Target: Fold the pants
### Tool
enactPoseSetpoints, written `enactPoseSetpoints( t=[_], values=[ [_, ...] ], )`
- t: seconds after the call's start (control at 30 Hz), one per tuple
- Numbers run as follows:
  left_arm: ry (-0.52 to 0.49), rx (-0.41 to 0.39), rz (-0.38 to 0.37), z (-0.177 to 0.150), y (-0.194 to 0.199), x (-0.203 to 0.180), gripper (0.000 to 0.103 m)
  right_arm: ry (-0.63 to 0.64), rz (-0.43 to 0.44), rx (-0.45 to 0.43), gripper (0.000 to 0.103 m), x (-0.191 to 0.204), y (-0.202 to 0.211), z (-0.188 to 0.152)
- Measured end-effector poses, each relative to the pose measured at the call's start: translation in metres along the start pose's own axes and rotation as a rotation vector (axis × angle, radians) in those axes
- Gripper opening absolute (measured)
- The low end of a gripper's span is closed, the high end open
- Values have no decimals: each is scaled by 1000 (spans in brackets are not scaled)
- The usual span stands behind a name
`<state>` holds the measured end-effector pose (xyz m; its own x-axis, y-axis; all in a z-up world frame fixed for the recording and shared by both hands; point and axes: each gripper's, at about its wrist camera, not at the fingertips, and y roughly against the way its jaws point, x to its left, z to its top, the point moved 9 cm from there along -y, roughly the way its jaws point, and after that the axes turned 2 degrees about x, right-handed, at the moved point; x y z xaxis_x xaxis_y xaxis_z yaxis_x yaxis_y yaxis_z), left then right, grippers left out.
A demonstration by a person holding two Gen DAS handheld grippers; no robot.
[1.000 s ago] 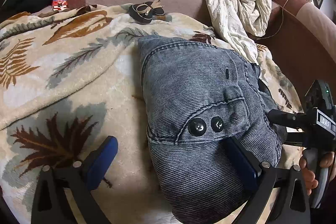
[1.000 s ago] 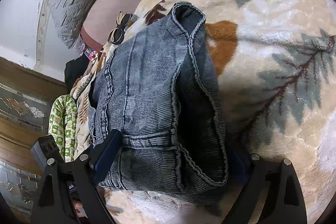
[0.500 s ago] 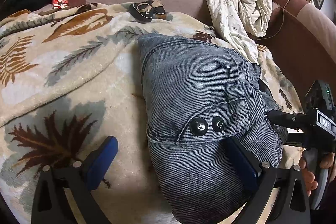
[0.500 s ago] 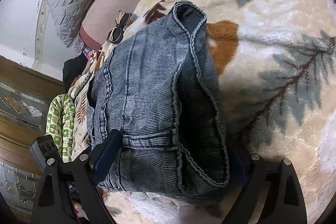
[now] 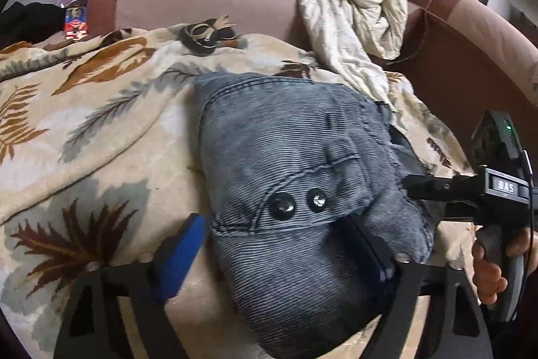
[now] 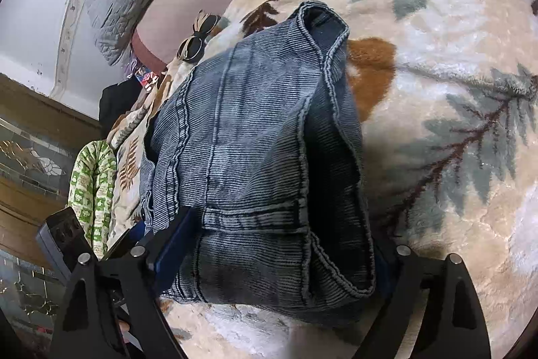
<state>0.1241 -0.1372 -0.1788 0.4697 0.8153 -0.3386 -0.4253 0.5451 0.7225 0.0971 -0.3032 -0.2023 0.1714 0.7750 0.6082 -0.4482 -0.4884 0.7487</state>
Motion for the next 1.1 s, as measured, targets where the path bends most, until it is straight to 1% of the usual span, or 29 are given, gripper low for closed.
enactPoseSetpoints(
  t=[0.07, 0.2, 0.37, 0.43, 0.57, 0.6, 0.63, 0.67, 0.7, 0.77, 0.8, 0.87, 0.9, 0.93, 0.97, 1.0, 1.03, 1.1],
  values=[
    [-10, -6, -2, 0, 0, -1, 79, 6, -7, 1, 84, 1, 1, 0],
    [-4, -9, -22, 0, 2, -2, 71, 16, -25, -11, 75, 2, 3, 1],
    [-23, -32, -23, 2, 7, -5, 61, 32, -30, -25, 68, 5, 6, 1],
    [-25, -42, -30, 4, 9, -6, 55, 47, -34, -37, 64, 8, 9, 1],
    [-40, -66, -33, 8, 14, -8, 48, 86, -38, -64, 58, 18, 13, 2],
    [-46, -71, -29, 9, 15, -8, 46, 94, -39, -67, 55, 19, 13, 2],
    [-54, -77, -27, 10, 16, -9, 44, 103, -44, -76, 46, 21, 14, 3],
    [-57, -82, -26, 11, 18, -9, 43, 114, -49, -86, 44, 22, 15, 3],
    [-60, -86, -28, 13, 20, -10, 42, 120, -50, -93, 38, 22, 16, 4],
    [-65, -88, -28, 14, 20, -11, 42, 133, -51, -105, 36, 24, 19, 4],
    [-66, -82, -24, 14, 19, -11, 43, 135, -56, -106, 36, 25, 19, 4],
    [-49, -40, 0, 10, 12, -6, 51, 125, -66, -93, 36, 22, 16, 4],
    [-36, -29, 0, 8, 11, -4, 54, 95, -63, -75, 38, 17, 13, 3],
    [-18, -23, -3, 8, 10, -2, 60, 69, -52, -64, 39, 14, 11, 4],
    [-8, -19, 1, 9, 11, 0, 64, 47, -34, -60, 40, 10, 11, 5],
    [-2, -18, 4, 10, 12, 1, 70, 36, -22, -56, 43, 9, 11, 5],
    [4, -20, 3, 12, 13, 2, 75, 21, -12, -53, 49, 7, 12, 5],
    [24, -22, 2, 13, 15, 5, 82, -23, 10, -51, 55, 1, 12, 7]
  ],
)
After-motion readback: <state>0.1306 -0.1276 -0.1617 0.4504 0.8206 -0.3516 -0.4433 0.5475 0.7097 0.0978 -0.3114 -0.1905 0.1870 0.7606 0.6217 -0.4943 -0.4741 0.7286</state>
